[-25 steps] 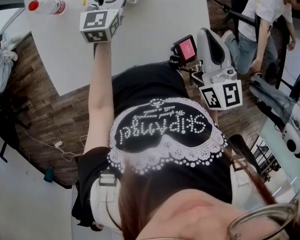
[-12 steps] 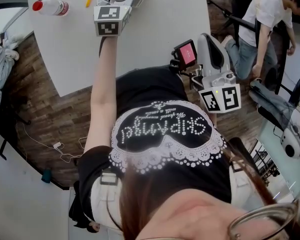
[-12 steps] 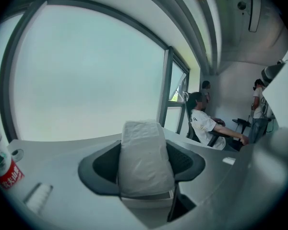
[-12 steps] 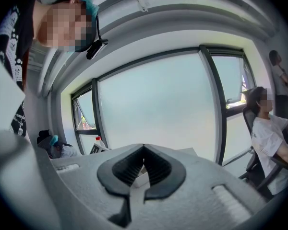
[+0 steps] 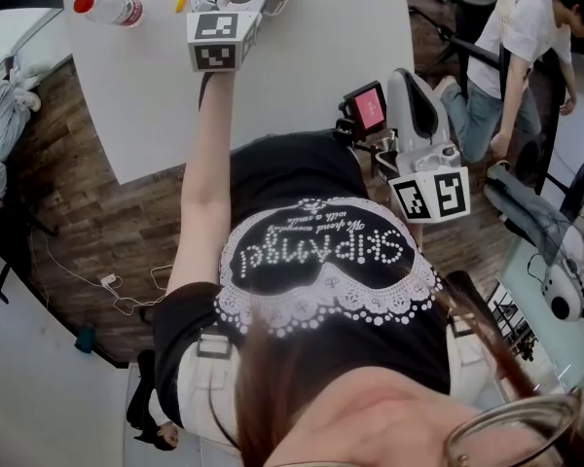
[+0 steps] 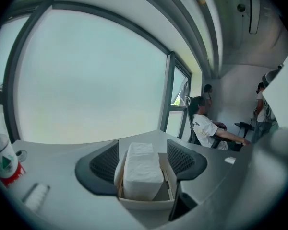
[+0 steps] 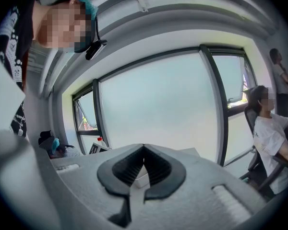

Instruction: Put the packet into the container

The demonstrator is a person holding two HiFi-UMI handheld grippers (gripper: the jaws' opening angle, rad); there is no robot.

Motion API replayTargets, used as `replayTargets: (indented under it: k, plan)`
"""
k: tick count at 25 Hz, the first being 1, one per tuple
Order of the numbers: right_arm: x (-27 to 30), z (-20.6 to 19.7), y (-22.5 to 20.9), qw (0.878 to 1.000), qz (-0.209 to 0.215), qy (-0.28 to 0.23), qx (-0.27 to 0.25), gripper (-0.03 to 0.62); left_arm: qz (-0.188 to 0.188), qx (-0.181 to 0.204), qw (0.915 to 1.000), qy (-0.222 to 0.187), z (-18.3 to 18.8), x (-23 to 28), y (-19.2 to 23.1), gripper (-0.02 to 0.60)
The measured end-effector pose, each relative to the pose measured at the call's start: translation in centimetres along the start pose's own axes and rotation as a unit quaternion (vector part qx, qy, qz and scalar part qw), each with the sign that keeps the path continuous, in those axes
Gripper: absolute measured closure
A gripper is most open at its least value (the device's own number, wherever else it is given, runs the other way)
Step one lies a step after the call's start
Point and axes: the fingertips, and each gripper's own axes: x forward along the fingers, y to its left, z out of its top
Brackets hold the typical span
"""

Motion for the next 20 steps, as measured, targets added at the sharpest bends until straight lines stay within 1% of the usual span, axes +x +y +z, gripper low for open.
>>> replayTargets:
  k: [3,5,6,7,8,9,11,13,16,18,20]
  plan:
    - [0.1,-0.2,-0.4,1.000,0.003,-0.001,0.003,0.591,0.011,-0.007,0.9998,-0.015,1.1,-1.0,-0.5,0.329]
    - [0.3,-0.4,-0.3,1.000,0.007,-0.001,0.005,0.591,0.018,-0.013,0.9991,-0.035,2.0,-2.1,-0.5,0.403]
    - [0.4,-0.5,0.0,1.000,0.009,0.000,0.005,0.591,0.021,-0.017,0.9985,-0.047,2.6,-2.8,-0.5,0.441]
    - [0.5,-0.6,0.2,1.000,0.011,0.000,0.005,0.591,0.025,-0.021,0.9977,-0.060,3.4,-3.4,-0.4,0.509]
    - [0.6,-0.7,0.4,1.000,0.014,0.000,0.005,0.591,0.029,-0.021,0.9968,-0.072,4.1,-4.0,-0.3,0.562]
    - [0.7,-0.7,0.5,1.000,0.017,0.001,0.005,0.591,0.032,-0.019,0.9959,-0.082,4.7,-4.6,-0.3,0.580]
    - [1.0,-0.7,1.0,1.000,0.024,0.000,0.005,0.591,0.038,-0.025,0.9943,-0.097,6.2,-5.7,-0.1,0.580]
    - [1.2,-0.7,1.5,0.999,0.033,-0.002,0.003,0.592,0.047,-0.037,0.9929,-0.103,7.2,-7.1,0.1,0.580]
    - [1.2,-0.7,2.3,0.999,0.041,-0.003,0.000,0.591,0.056,-0.037,0.9916,-0.111,8.1,-9.3,-0.1,0.580]
    - [1.3,-0.7,2.5,0.999,0.047,-0.006,0.000,0.591,0.052,-0.038,0.9897,-0.128,9.4,-11.0,-1.0,0.580]
    - [1.6,-0.6,2.9,0.998,0.054,-0.010,-0.001,0.591,0.043,-0.030,0.9876,-0.148,10.5,-12.8,-1.9,0.580]
